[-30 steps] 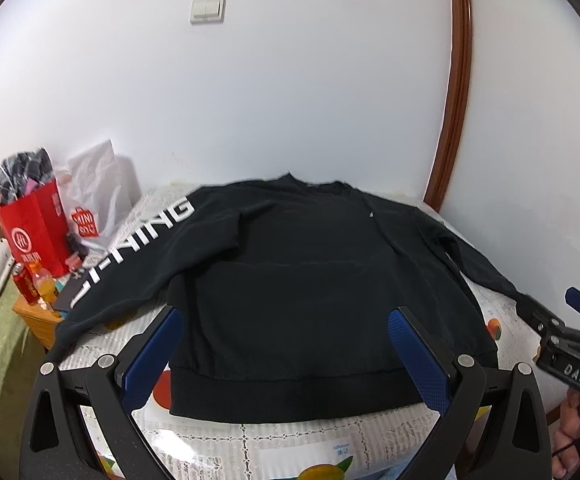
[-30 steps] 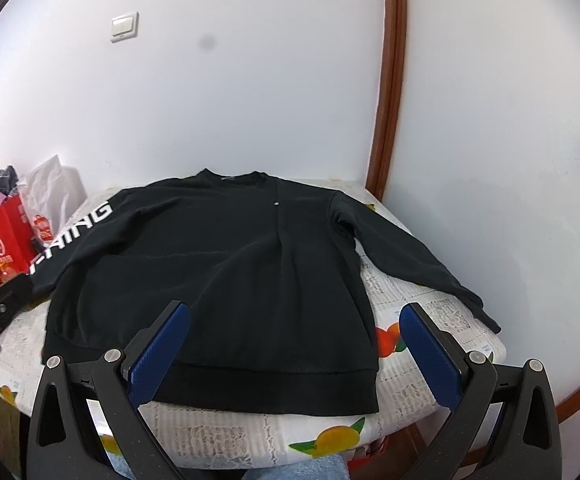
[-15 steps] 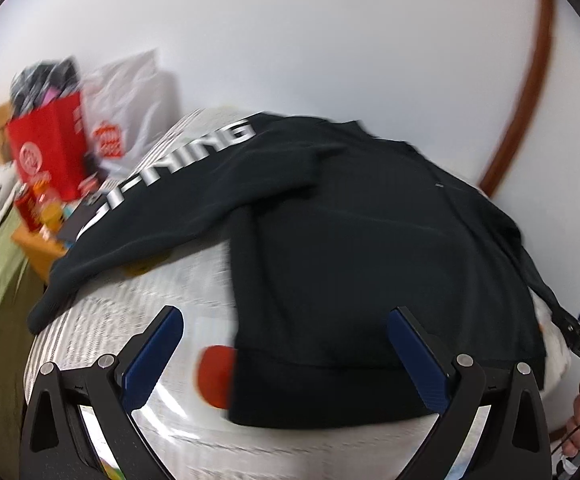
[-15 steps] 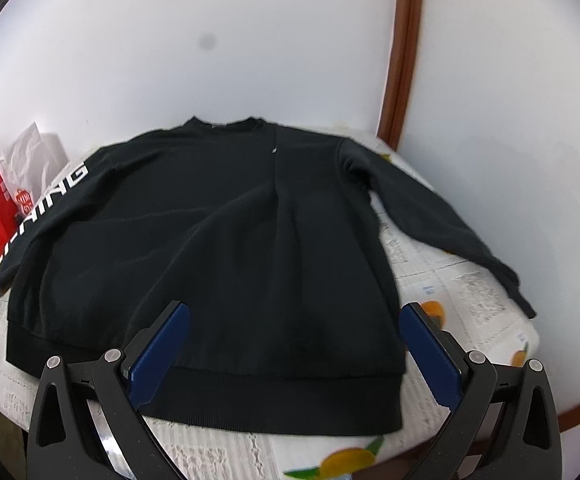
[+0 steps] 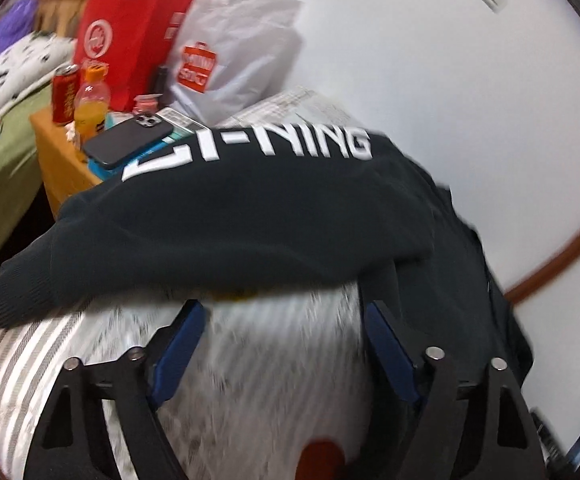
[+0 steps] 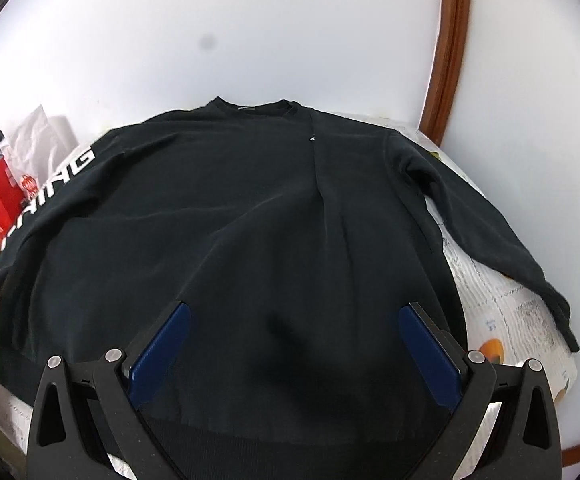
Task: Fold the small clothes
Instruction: 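Grasp the sleeve with white LI-NING lettering with the left gripper, then fold the lettered sleeve across the sweatshirt body and open the left gripper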
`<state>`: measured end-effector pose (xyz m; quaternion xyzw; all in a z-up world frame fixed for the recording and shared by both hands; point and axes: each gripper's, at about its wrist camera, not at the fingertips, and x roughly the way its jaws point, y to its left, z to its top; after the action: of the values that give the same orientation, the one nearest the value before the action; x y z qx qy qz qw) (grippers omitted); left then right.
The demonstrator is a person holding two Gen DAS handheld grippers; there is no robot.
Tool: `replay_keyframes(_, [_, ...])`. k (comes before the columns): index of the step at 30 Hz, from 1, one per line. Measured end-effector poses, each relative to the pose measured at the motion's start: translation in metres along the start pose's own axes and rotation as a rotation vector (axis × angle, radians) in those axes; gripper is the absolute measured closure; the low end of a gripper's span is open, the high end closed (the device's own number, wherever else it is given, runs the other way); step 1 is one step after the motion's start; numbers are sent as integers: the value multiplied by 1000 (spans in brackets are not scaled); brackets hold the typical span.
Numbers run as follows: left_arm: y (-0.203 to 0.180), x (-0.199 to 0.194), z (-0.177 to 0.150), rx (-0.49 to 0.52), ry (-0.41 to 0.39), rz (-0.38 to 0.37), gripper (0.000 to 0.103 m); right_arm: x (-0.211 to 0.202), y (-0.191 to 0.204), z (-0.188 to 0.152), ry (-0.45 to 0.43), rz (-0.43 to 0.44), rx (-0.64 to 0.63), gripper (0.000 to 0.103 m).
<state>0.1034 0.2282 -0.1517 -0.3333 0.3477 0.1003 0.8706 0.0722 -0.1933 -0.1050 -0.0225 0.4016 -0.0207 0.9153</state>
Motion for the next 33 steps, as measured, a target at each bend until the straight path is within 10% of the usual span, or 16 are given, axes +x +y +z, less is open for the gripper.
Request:
replay_keyframes(5, [7, 15, 16, -92, -61, 68, 43, 18, 5, 12, 46, -30, -29, 1])
replay_keyframes(12, [-3, 34, 45, -16, -17, 243, 93, 33, -2, 31, 38, -24, -73, 1])
replay_keyframes(25, [-178, 10, 92, 358, -171, 162, 96, 21, -92, 69, -95, -74, -65, 1])
replay_keyframes(33, [-330, 75, 55, 575, -46, -43, 96, 21, -166, 42, -58, -124, -5, 1])
